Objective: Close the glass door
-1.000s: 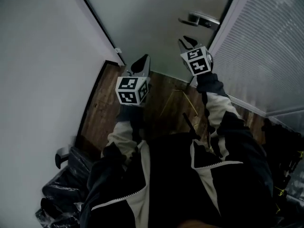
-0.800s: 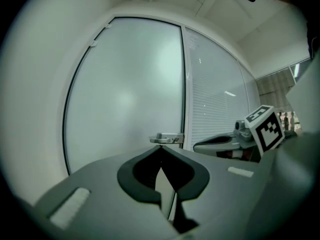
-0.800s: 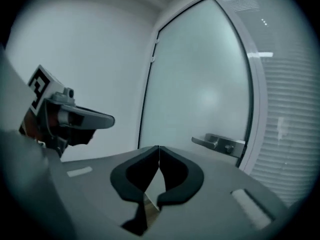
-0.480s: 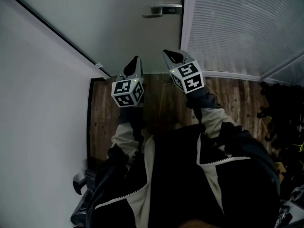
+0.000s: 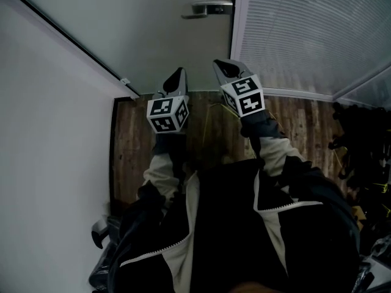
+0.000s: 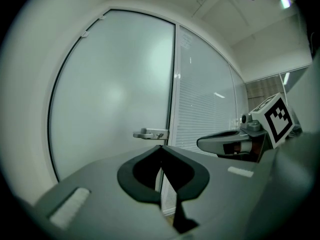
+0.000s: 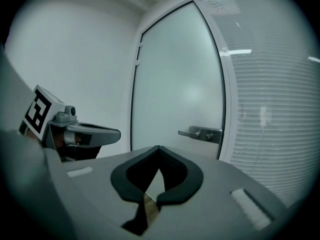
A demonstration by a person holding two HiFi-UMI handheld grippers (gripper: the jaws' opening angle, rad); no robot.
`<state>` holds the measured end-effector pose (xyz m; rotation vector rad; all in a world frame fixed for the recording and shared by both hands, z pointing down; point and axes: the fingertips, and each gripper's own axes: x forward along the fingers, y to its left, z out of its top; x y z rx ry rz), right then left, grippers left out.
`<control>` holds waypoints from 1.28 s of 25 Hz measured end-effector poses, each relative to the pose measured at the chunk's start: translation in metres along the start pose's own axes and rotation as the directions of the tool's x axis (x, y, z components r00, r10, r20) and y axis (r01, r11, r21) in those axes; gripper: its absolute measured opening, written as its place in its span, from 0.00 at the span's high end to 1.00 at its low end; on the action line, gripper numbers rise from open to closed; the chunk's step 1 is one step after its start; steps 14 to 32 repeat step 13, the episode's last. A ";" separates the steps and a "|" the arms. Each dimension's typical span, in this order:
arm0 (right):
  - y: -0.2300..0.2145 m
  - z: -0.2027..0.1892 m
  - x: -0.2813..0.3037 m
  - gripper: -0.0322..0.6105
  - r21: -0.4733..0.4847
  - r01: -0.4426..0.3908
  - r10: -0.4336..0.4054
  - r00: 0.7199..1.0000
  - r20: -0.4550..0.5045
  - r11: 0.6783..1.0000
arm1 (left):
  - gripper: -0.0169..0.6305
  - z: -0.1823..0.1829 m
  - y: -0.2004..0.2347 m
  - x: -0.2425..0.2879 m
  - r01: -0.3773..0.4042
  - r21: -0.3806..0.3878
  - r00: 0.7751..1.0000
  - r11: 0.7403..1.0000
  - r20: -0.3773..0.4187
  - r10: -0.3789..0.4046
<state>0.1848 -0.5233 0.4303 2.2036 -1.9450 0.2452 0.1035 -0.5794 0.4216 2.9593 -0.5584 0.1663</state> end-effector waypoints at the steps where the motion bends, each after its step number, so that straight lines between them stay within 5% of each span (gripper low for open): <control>1: -0.001 0.000 0.001 0.95 0.004 0.000 0.000 1.000 -0.001 1.000 | 0.97 0.000 0.001 0.001 -0.003 0.001 1.000 1.000 0.000 0.003; 32: 0.001 0.015 0.008 0.95 -0.032 -0.042 0.042 0.999 0.008 0.999 | 0.97 0.014 0.003 0.005 -0.027 0.019 1.000 0.999 0.002 0.027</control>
